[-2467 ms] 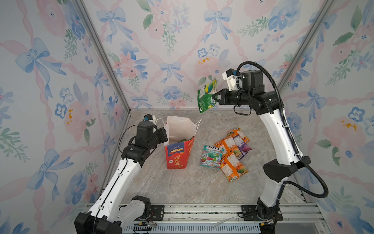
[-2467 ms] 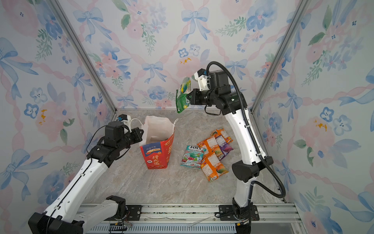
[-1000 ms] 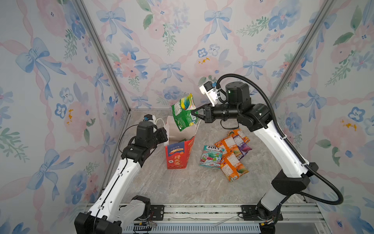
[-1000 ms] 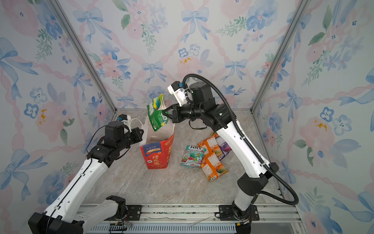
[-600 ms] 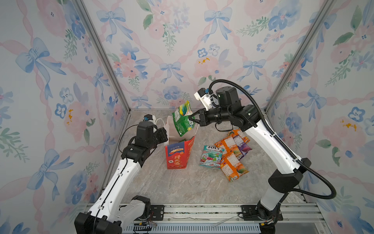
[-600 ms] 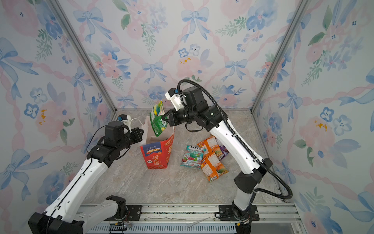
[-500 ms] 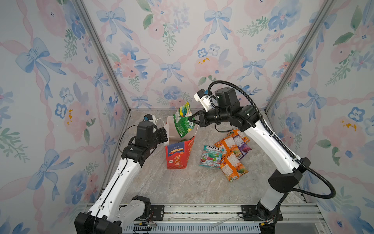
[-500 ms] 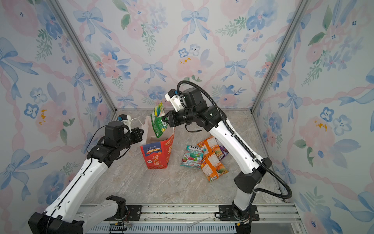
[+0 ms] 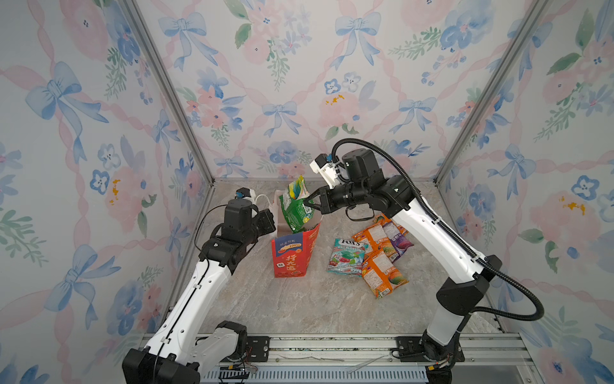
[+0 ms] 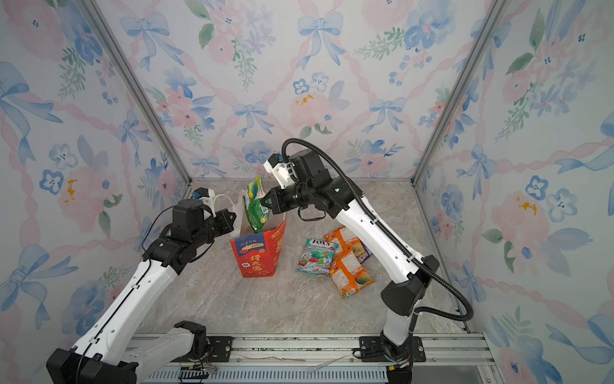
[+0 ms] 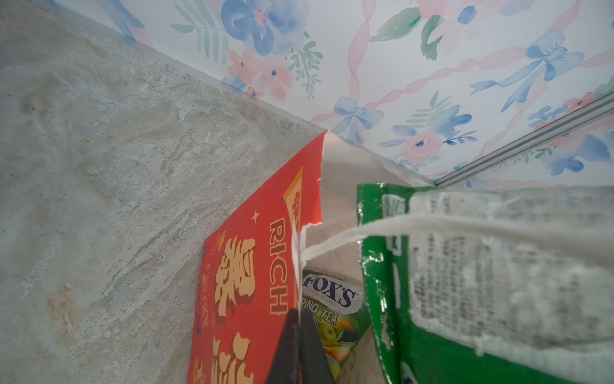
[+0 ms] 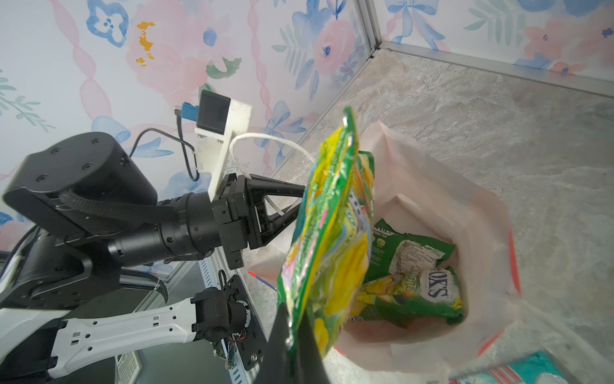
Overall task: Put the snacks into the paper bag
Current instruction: 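Carry the green packet over the paper bag held by the left gripper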
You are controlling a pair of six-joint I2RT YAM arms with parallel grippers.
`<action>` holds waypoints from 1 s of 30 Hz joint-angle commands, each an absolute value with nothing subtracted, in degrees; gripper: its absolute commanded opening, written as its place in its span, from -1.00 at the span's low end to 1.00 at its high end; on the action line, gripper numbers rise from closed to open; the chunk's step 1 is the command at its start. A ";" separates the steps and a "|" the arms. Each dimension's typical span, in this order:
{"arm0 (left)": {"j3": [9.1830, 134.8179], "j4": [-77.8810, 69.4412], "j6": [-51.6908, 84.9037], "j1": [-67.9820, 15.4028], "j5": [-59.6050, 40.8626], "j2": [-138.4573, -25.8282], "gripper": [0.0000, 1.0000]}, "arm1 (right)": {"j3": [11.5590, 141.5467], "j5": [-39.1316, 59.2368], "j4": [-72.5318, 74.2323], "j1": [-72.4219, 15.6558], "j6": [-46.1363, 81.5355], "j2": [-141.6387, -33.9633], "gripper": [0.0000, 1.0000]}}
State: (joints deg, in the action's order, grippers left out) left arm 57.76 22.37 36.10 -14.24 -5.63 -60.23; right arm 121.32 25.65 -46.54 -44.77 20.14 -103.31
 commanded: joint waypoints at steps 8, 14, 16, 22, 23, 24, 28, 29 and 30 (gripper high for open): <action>58.45 23.47 36.39 -14.86 -6.39 -60.57 -1.00 | 124.07 22.46 -48.99 -46.66 20.17 -106.97 -1.00; 58.39 23.47 36.43 -14.84 -6.33 -60.42 -1.00 | 126.83 21.71 -51.02 -47.19 20.12 -109.50 -1.00; 58.44 23.51 36.35 -14.85 -6.35 -60.47 -1.00 | 128.27 21.74 -51.94 -47.46 19.82 -110.52 -1.00; 58.31 23.55 36.33 -14.85 -6.25 -60.48 -1.00 | 132.71 21.84 -54.98 -47.99 19.40 -113.52 -1.00; 58.30 23.51 36.27 -14.85 -6.26 -60.49 -1.00 | 133.40 21.80 -55.51 -48.07 19.28 -113.91 -1.00; 58.33 23.54 36.21 -14.85 -6.22 -60.53 -1.00 | 133.94 21.80 -56.12 -48.08 19.15 -114.21 -1.00; 58.47 23.55 36.05 -14.85 -6.26 -60.89 -1.00 | 136.99 22.75 -59.96 -48.16 17.24 -115.47 -1.00; 58.60 23.54 35.97 -14.85 -6.35 -60.99 -1.00 | 137.95 22.85 -61.42 -48.16 16.38 -115.70 -1.00; 58.62 23.55 35.97 -14.85 -6.40 -60.96 -1.00 | 138.73 22.83 -62.58 -48.08 15.70 -115.87 -1.00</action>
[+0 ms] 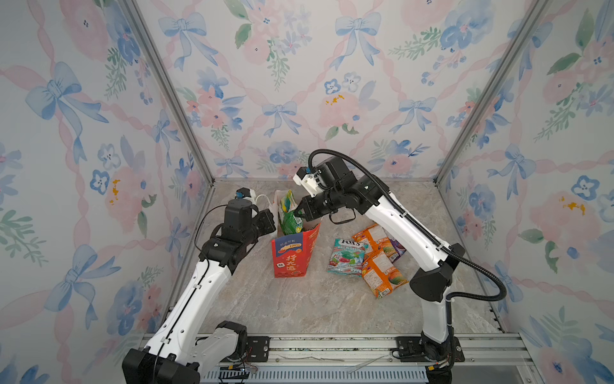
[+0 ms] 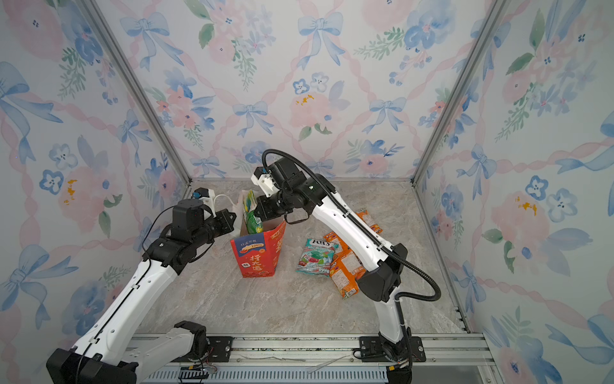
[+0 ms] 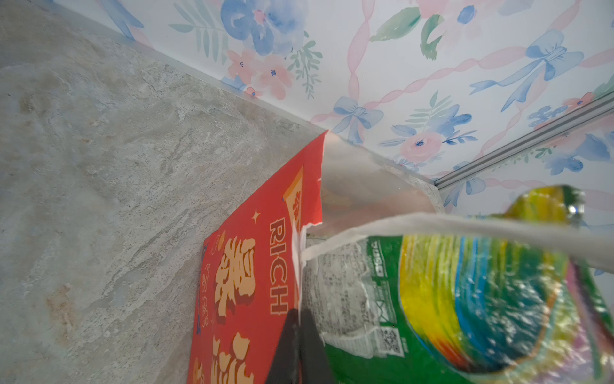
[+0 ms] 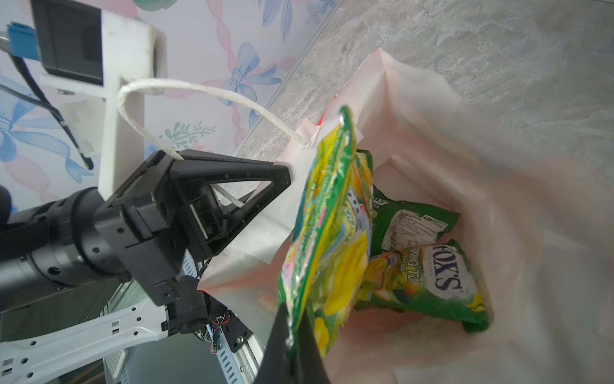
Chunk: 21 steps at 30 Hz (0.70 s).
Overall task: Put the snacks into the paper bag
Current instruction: 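Carry the green packet over the paper bag held by the left gripper, then lower the green packet into the bag and open the right gripper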
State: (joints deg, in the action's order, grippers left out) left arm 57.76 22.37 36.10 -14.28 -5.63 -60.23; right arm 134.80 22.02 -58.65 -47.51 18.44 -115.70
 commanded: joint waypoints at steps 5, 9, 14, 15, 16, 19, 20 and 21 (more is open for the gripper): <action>58.64 23.46 36.01 -14.85 -6.50 -61.32 -1.00 | 140.71 26.34 -66.46 -46.27 13.58 -116.30 -1.00; 58.51 23.45 36.15 -14.85 -6.53 -61.20 -1.00 | 141.06 30.18 -68.56 -45.37 11.11 -117.03 -1.00; 58.58 23.41 36.09 -14.85 -6.62 -61.12 -1.00 | 144.03 31.14 -72.58 -45.36 9.06 -119.92 -1.00; 58.69 23.36 36.10 -14.85 -6.72 -61.15 -1.00 | 144.19 31.40 -72.68 -45.44 9.10 -120.26 -1.00; 58.69 23.33 36.09 -14.83 -6.84 -61.16 -1.00 | 144.14 31.61 -72.63 -45.52 9.14 -120.47 -1.00; 58.87 23.40 36.18 -14.94 -7.02 -61.13 -1.00 | 144.32 31.70 -72.73 -46.03 8.76 -121.17 -1.00; 58.87 23.36 36.28 -14.93 -7.12 -61.03 -1.00 | 144.35 31.88 -72.91 -46.18 8.42 -121.49 -1.00; 58.89 23.31 36.36 -14.99 -7.17 -60.88 -1.00 | 144.49 31.88 -73.16 -46.38 8.11 -121.76 -1.00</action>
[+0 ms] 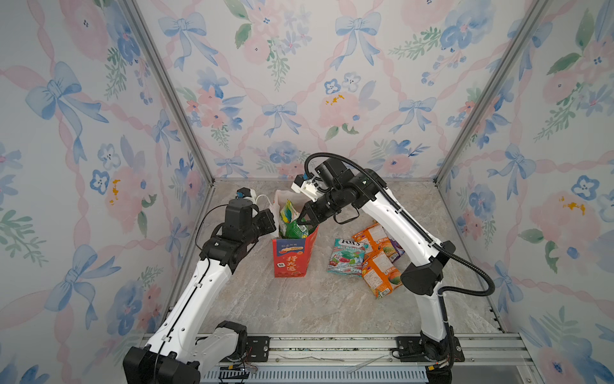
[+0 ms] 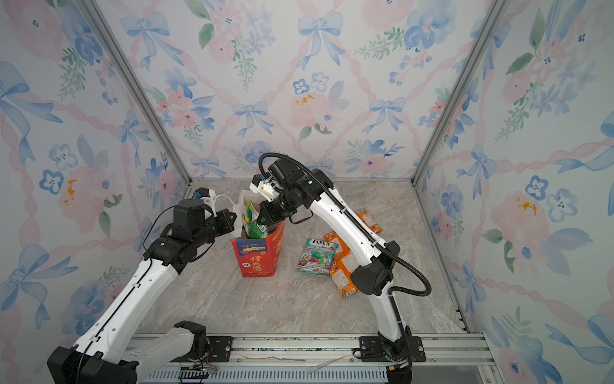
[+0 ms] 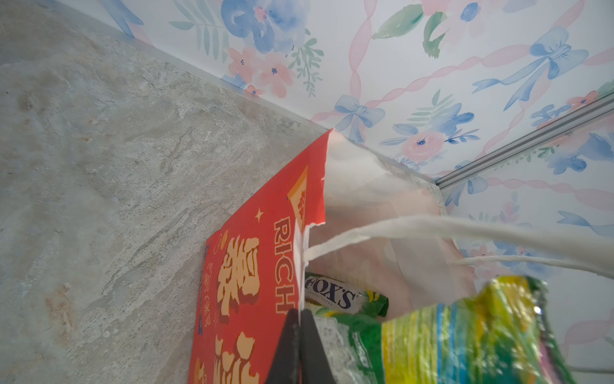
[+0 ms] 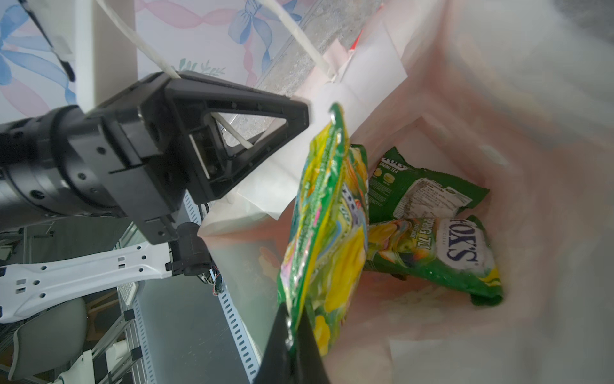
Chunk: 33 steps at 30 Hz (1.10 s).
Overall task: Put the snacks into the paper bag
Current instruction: 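Lower the green packet into the bag and open the right gripper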
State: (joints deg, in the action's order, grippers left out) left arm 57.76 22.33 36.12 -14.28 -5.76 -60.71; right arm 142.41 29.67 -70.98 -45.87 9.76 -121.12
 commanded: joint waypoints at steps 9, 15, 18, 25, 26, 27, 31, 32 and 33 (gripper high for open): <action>58.75 23.38 36.31 -15.03 -7.03 -61.10 -1.00 | 147.52 30.75 -77.88 -48.42 4.50 -125.74 -1.00; 58.77 23.34 36.32 -15.09 -7.04 -61.37 -1.00 | 147.92 28.65 -79.14 -48.91 3.72 -127.37 -1.00; 58.73 23.31 36.22 -15.12 -6.95 -61.34 -1.00 | 147.85 26.04 -79.06 -49.04 3.54 -127.96 -0.75; 58.69 23.33 36.25 -15.20 -6.90 -61.57 -1.00 | 147.83 20.98 -77.24 -49.04 3.62 -129.11 -0.41; 58.63 23.32 36.25 -15.21 -6.91 -61.67 -1.00 | 147.79 20.37 -76.85 -48.96 3.64 -129.11 -0.37; 58.63 23.34 36.21 -15.15 -6.92 -61.65 -1.00 | 147.88 20.17 -76.60 -48.89 3.64 -129.15 -0.37; 58.78 23.38 36.00 -15.20 -6.76 -61.85 -1.00 | 148.02 18.59 -74.92 -48.52 4.09 -128.64 -0.16; 58.71 23.38 36.02 -15.21 -6.83 -61.86 -1.00 | 148.07 18.26 -74.44 -48.39 4.21 -128.43 -0.12; 58.66 23.33 36.03 -15.21 -6.84 -61.91 -1.00 | 148.12 18.09 -74.02 -48.27 4.29 -128.18 -0.09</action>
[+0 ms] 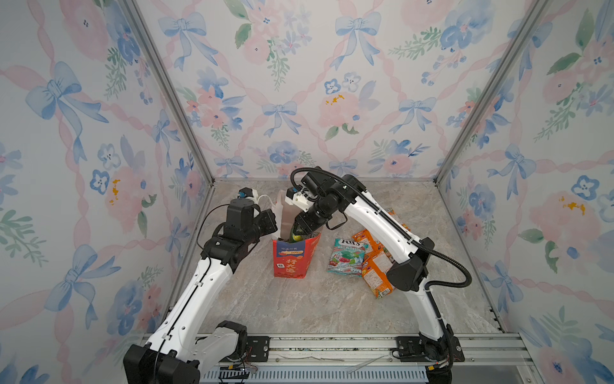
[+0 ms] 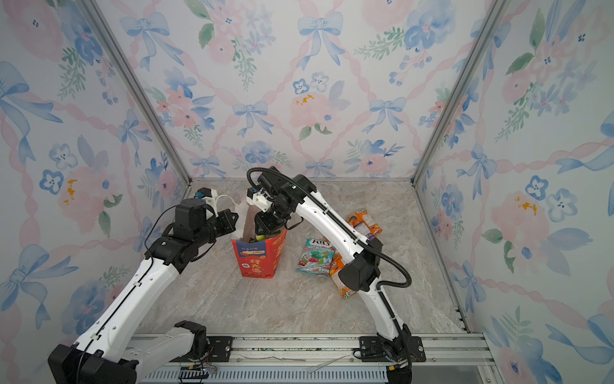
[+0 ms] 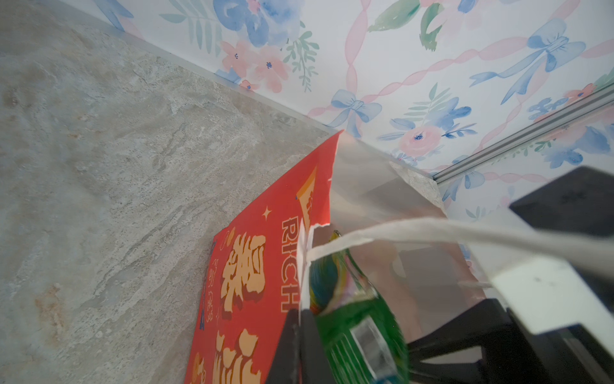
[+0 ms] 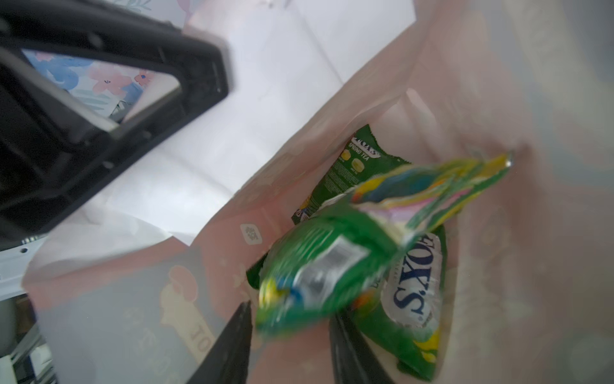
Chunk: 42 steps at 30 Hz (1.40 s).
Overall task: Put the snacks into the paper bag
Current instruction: 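Lower the green packet into the bag and open the right gripper, then raise the right gripper out of the bag and move toward the orange bags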
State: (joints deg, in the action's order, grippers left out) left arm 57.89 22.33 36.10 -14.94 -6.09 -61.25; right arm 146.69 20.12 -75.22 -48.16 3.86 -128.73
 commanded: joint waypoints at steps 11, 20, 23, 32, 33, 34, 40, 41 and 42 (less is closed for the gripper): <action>58.58 23.14 35.95 -15.21 -6.69 -62.09 -1.00 | 148.01 14.72 -70.26 -48.17 4.15 -123.10 0.01; 59.62 22.92 36.27 -15.21 -7.42 -62.39 -1.00 | 148.56 10.35 -69.96 -48.25 4.16 -114.85 0.19; 59.99 22.57 36.38 -15.21 -7.90 -62.56 -1.00 | 147.44 9.81 -70.04 -47.92 4.24 -111.44 0.25; 60.73 22.20 35.52 -15.38 -7.91 -63.40 -1.00 | 136.61 4.75 -69.93 -44.77 7.56 -100.53 0.42; 60.73 22.30 35.42 -15.37 -7.94 -63.47 -1.00 | 134.77 4.50 -69.54 -44.25 8.31 -99.27 0.44; 60.67 22.26 35.38 -15.38 -8.02 -63.61 -1.00 | 132.45 4.53 -68.72 -43.27 9.34 -97.71 0.44; 60.45 22.24 35.25 -15.36 -7.61 -63.13 -1.00 | 113.58 6.93 -60.30 -37.58 16.49 -86.89 0.55; 60.45 22.31 35.18 -15.38 -7.55 -62.96 -1.00 | 110.38 7.26 -59.41 -36.28 17.67 -85.45 0.56; 60.42 22.32 35.16 -15.35 -7.54 -62.92 -1.00 | 107.68 7.59 -58.75 -35.18 18.86 -84.33 0.57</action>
